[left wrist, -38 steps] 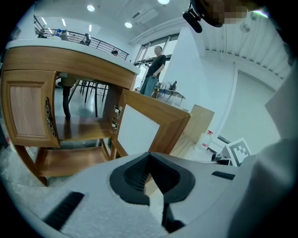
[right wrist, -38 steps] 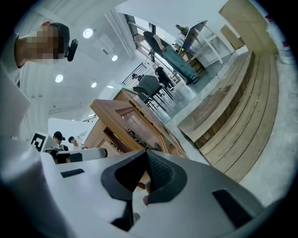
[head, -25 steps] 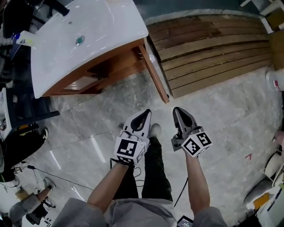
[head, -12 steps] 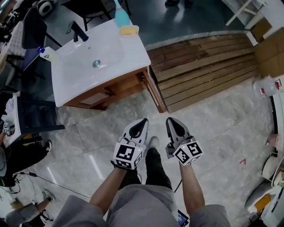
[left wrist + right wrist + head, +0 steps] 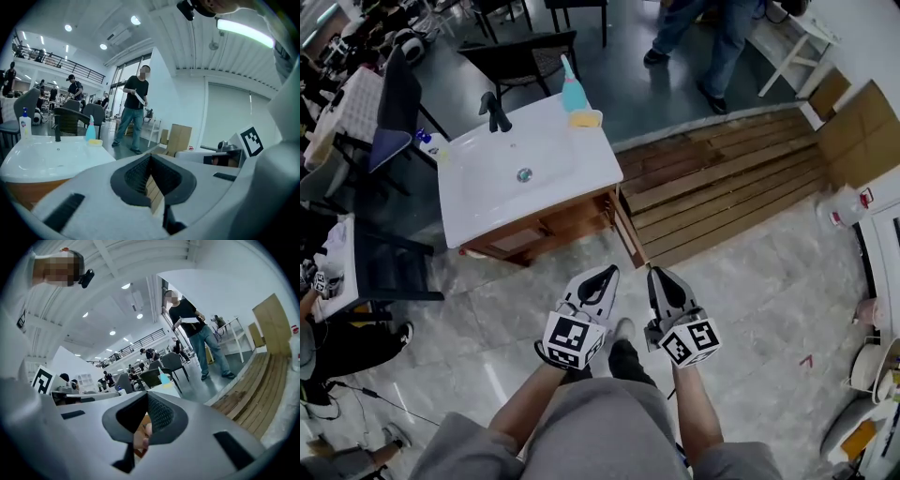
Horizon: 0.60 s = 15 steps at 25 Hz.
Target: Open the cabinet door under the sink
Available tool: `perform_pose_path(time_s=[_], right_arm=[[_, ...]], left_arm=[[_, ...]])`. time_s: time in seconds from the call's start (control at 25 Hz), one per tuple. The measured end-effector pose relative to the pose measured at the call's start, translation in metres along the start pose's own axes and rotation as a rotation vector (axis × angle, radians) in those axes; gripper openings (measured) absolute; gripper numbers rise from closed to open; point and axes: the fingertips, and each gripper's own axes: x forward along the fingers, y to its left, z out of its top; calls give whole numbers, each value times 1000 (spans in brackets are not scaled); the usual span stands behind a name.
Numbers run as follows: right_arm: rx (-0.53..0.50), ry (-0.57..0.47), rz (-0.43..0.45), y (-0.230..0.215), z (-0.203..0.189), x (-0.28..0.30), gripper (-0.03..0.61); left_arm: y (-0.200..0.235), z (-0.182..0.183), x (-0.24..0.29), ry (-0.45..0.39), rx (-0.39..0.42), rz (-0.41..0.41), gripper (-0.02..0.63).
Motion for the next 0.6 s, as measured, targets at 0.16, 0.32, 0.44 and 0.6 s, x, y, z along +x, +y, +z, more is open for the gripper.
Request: perform_pose_path(time_s=[0.16,0.32,0.44,0.6], right_arm=[[-30,-37,10,30,27,3,9],[-56,-69,30,57,43,7,9],[-69,-82,45,76,48,11,9],[-93,-101,59,92,59,15,8]], left_arm=[[3,33,-17,-40,28,1,8],[6,55,-32,-75,38,2,8],[9,68,-45,-107,40,7,8],[12,82,-56,-142,34,11,8]])
